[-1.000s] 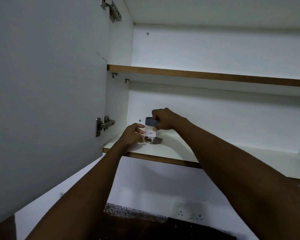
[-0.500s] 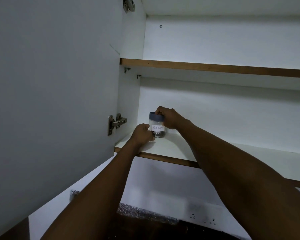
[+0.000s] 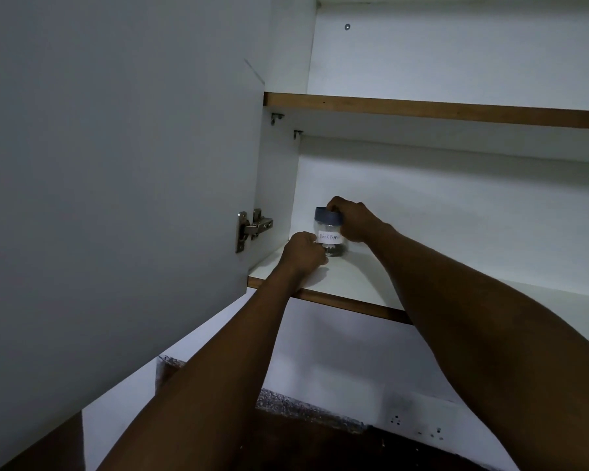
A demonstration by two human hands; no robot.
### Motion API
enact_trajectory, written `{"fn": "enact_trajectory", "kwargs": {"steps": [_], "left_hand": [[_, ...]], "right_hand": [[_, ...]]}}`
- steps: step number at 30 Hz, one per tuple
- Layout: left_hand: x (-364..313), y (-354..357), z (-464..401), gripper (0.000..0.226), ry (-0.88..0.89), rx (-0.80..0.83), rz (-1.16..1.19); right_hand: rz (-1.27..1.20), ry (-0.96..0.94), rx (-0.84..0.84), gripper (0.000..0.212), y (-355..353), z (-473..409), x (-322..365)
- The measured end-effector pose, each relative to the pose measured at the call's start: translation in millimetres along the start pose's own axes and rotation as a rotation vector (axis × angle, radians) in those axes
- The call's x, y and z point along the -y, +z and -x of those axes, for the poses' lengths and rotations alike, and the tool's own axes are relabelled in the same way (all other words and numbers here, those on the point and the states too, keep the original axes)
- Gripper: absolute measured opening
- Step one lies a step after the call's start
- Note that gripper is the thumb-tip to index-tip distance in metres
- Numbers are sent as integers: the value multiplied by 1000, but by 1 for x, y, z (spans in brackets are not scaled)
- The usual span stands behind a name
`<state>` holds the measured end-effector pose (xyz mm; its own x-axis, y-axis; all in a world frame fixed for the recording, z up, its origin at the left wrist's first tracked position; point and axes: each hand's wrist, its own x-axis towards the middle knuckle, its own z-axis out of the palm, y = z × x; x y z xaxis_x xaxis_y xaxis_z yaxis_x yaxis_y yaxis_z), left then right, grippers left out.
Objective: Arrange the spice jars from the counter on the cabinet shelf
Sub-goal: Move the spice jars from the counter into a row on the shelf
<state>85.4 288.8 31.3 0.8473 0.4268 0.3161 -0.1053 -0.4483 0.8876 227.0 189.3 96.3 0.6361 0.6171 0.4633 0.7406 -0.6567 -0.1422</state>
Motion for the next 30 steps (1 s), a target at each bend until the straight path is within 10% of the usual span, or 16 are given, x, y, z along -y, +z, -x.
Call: {"fn": "enact_trajectory", "kwargs": {"steps": [14,22,30], "left_hand": [[0,0,0,4,52,38,-56],[-2,8,2,50,95,3,-206],[-5,31,18,33,210,-87,-476]], "right_hand": [[61,-36,-374,40,47,13,9],[136,-60,-466,57,48,16,12],[373,-179,-554,60,35,35,27]]}}
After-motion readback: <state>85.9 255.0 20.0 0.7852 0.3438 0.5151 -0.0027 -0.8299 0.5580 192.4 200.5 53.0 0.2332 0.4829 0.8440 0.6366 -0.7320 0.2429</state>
